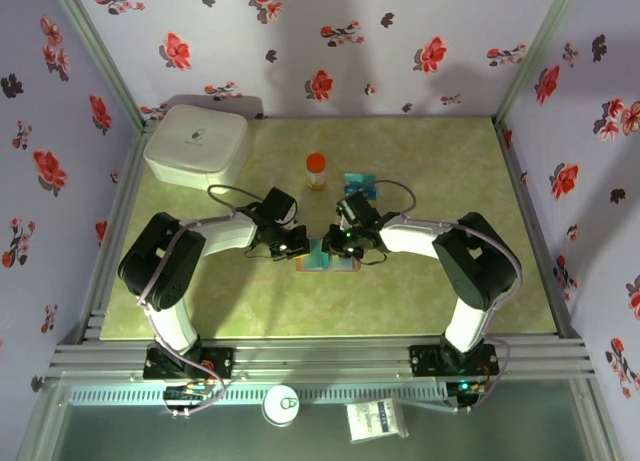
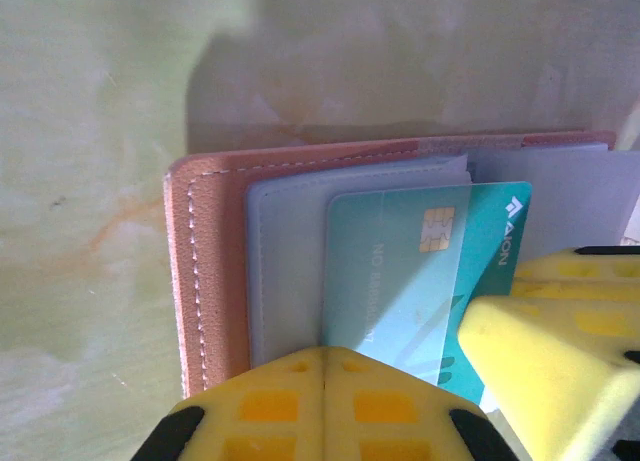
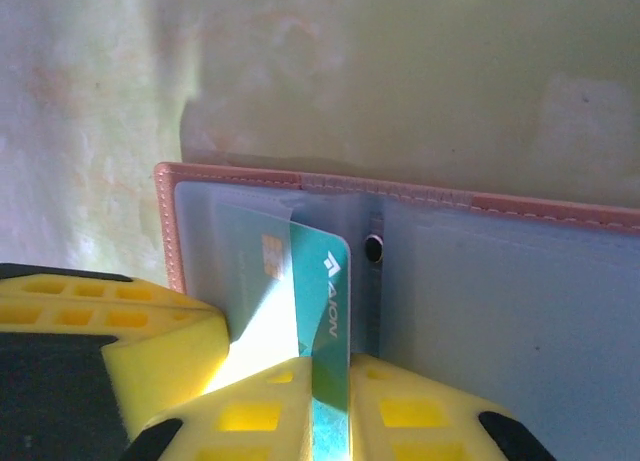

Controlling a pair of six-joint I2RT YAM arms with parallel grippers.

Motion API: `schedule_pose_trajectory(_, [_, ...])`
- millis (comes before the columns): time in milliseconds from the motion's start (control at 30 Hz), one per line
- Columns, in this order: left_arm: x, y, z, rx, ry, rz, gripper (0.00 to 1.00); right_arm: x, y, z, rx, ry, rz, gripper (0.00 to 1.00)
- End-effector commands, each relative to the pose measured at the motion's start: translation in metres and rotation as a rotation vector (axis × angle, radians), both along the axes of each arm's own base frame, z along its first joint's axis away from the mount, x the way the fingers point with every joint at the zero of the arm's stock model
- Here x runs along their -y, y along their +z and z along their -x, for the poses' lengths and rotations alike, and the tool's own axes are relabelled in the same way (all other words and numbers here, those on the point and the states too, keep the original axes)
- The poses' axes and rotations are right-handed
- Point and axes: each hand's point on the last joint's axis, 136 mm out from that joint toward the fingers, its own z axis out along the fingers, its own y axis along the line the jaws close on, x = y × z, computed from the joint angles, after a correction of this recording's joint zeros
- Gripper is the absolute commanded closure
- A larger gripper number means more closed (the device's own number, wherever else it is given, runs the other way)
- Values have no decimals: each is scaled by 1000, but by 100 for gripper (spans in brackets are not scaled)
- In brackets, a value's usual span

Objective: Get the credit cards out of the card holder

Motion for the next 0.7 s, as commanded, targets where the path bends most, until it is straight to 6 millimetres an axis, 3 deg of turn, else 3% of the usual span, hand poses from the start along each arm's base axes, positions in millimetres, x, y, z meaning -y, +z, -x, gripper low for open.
schedule_pose_trajectory(0, [-12,-10,9,-19,-9,-71,100,0,9,0,13,-9,-33,88])
schedule_pose_trajectory(667, [-17,-9,12,-21,-6,-83,100,41,19,1,32,-53,50,89])
